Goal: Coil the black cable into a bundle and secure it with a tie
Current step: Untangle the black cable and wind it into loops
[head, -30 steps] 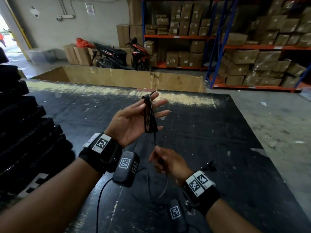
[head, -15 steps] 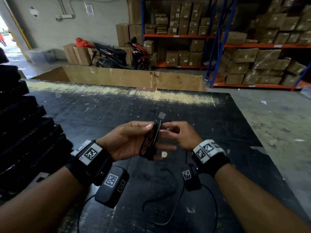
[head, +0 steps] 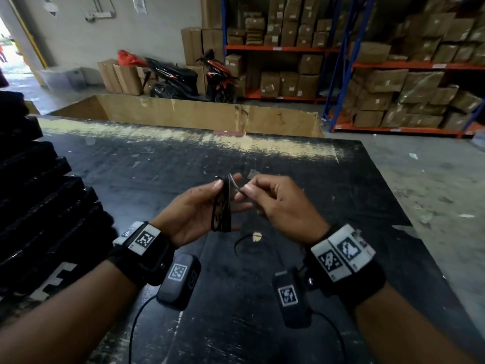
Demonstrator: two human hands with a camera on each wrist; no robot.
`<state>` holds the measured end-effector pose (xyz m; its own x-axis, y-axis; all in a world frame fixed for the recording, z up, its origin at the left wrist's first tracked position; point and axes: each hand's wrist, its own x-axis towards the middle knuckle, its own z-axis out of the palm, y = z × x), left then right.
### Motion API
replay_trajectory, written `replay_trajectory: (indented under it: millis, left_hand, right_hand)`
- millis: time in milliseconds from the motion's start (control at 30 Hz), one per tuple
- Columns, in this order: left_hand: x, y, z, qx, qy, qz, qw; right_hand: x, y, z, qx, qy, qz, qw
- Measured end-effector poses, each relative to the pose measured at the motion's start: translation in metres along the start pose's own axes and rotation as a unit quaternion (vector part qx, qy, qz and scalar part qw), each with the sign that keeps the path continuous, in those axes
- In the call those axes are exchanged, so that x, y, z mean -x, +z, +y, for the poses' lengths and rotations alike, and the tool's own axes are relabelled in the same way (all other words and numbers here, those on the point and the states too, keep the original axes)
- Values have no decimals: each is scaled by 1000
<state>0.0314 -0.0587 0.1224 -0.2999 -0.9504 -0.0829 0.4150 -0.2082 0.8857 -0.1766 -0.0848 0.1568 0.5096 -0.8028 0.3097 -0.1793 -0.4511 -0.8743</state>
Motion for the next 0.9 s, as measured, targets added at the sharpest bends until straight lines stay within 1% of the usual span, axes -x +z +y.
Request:
replay_trajectory:
  millis: [100, 200, 233, 300, 367, 433, 500, 567, 633, 667, 767, 900]
  left_hand:
    - [-5, 1, 17, 60, 55, -7, 997]
    - [-8, 5, 39, 88, 100, -34, 990]
    - [-8, 7, 45, 93, 108, -47, 989]
    - [-7, 10, 52, 102, 111, -79, 985]
    - [-4, 14, 53, 108, 93, -124, 982]
    - [1, 18, 47, 113, 55, -170, 977]
    - [6, 20, 36, 103, 12, -203, 974]
    - [11, 17, 20, 82, -26, -219, 972]
    - [15, 10, 4, 56, -53, -209, 975]
    - [16, 5, -2, 34, -63, -191, 979]
    - [18, -9, -16, -17, -80, -109, 991]
    - [17, -19, -25, -53, -84, -36, 994]
  right_hand:
    - [17, 22, 9, -94, -5, -13, 995]
    - [31, 39, 26, -174, 27, -39, 984]
    - [33, 43, 35, -193, 40, -45, 979]
    - [34, 47, 54, -191, 71, -53, 977]
    - [32, 47, 71, -169, 100, -61, 979]
    - [26, 41, 84, -131, 126, -54, 982]
    - [15, 31, 97, -66, 125, -14, 990]
    - [2, 18, 98, -12, 113, 19, 993]
    - [-11, 3, 85, 33, 99, 32, 994]
    - [-16, -4, 77, 58, 92, 30, 994]
    - [-28, -17, 46, 138, 63, -1, 988]
    - [-32, -12, 22, 202, 32, -14, 979]
